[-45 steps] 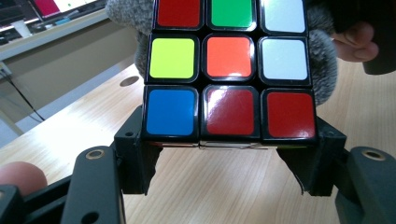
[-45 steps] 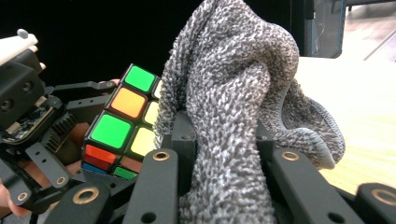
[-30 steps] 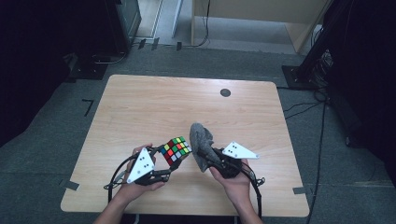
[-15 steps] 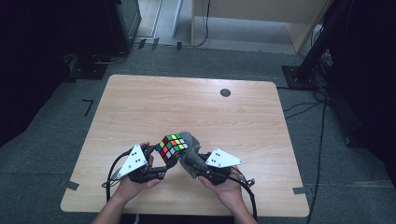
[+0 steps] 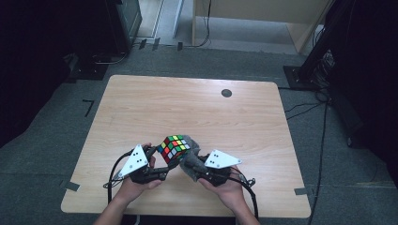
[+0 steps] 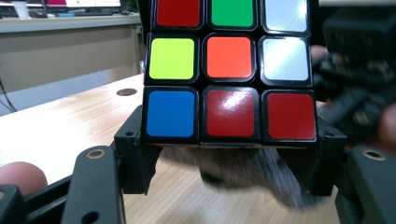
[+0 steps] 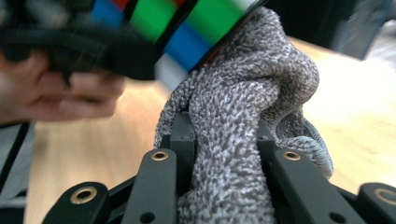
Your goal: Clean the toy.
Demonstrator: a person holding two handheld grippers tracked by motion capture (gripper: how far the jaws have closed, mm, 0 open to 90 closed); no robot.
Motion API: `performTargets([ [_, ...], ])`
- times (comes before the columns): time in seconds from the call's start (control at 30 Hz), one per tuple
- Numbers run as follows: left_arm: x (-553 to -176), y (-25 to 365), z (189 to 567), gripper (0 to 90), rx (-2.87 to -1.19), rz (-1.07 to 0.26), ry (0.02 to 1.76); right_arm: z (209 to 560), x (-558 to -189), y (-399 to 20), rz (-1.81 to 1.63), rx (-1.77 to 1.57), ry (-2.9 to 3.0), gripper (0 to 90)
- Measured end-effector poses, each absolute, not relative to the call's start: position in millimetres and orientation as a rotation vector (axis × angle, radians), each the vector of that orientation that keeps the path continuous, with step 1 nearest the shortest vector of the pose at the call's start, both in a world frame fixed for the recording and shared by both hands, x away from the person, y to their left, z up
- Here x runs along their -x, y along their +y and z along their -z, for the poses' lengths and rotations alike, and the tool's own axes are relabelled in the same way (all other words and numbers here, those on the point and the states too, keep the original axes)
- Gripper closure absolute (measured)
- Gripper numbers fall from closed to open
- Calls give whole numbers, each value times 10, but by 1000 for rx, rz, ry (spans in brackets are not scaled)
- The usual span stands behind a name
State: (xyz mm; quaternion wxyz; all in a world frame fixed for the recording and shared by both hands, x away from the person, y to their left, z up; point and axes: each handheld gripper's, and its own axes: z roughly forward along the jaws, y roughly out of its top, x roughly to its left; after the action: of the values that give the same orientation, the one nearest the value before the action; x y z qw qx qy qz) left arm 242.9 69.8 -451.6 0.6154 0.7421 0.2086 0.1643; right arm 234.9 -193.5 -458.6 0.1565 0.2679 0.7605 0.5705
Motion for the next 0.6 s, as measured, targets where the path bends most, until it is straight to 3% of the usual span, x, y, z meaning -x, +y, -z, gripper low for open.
performTargets([
  [0.13, -2422, 667, 4528, 342, -1720, -375, 480, 4555, -2363, -2033, -1676, -810, 2103, 717],
  [0.4, -2441, 695, 4531, 342, -1706, -372, 496, 4683, -2336, -1830, -1604, -745, 2259, 714],
  [0.6, -2430, 670, 4535, 342, -1715, -367, 485, 4525, -2377, -2072, -1684, -808, 2092, 718],
])
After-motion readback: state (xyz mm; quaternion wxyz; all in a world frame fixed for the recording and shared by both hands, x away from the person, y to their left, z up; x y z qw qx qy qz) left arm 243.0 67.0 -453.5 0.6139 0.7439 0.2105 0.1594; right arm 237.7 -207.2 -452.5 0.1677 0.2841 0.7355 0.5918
